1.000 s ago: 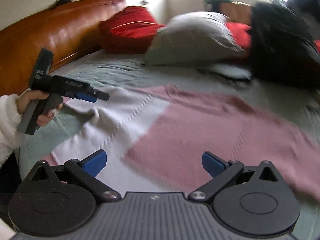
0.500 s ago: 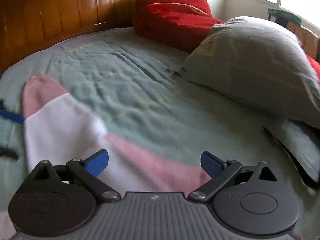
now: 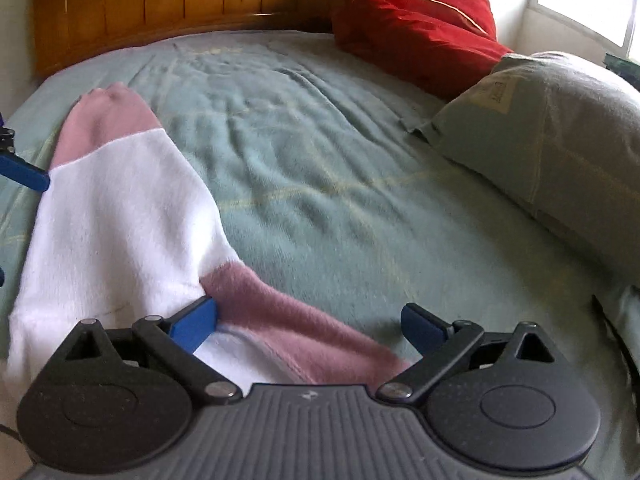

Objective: Fold clothes

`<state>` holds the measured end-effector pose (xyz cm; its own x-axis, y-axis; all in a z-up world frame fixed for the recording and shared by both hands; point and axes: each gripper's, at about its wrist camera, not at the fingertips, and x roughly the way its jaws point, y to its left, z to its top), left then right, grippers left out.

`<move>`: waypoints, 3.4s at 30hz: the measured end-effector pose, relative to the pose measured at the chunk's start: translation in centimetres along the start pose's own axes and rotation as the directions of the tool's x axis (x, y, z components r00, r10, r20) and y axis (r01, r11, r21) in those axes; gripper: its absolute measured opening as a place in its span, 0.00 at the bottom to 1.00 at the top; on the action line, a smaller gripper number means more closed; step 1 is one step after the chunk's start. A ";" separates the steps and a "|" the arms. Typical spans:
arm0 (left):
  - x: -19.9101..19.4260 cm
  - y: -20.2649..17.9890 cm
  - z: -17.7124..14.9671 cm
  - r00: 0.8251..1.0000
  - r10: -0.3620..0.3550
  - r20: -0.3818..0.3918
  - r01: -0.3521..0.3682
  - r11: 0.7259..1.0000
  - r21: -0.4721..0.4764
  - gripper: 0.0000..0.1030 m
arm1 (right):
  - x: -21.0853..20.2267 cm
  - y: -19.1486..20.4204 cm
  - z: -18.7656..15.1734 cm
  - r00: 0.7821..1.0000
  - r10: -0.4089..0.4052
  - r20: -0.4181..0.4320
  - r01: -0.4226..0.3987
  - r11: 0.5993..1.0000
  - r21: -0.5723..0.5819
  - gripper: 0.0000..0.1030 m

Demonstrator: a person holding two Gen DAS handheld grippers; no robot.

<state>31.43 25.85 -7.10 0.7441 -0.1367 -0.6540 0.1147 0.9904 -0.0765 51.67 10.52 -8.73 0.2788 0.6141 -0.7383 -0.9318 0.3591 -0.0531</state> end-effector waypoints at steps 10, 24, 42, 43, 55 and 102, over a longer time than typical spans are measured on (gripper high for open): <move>0.8 -0.3 -0.6 1.000 0.000 -0.007 0.000 1.000 0.004 0.88 | 0.3 0.4 2.5 0.983 0.157 -0.092 -0.167 0.979 -0.118 0.45; 0.3 0.1 -0.2 1.000 -0.025 0.003 0.025 1.000 -0.016 0.89 | -0.2 -0.4 3.5 0.999 0.037 0.013 -0.037 0.999 -0.041 0.09; 4.4 2.4 4.6 0.999 -0.015 -0.037 0.012 0.997 -0.080 0.89 | -6.1 -0.2 -3.7 0.977 -0.194 -0.088 0.213 0.906 0.366 0.57; 5.0 2.5 4.9 0.999 -0.009 -0.045 0.005 0.996 -0.084 0.88 | -5.1 -0.4 -4.1 0.970 -0.217 -0.104 0.241 0.899 0.366 0.59; 9.5 1.9 7.4 0.993 -0.042 -0.110 0.029 0.992 -0.121 0.89 | -7.9 -1.0 -3.4 0.971 -0.233 -0.058 0.235 0.874 0.425 0.80; 4.4 -11.3 3.1 0.926 -0.344 -0.157 0.321 0.934 -0.155 0.96 | -27.3 18.2 -23.2 0.889 -0.455 -0.056 0.393 0.693 0.604 1.00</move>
<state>35.45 14.05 -6.72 0.5461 -0.4644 -0.6972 0.2436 0.8844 -0.3982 21.70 -15.95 -5.12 0.6586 0.3429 -0.6698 -0.3961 0.9148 0.0788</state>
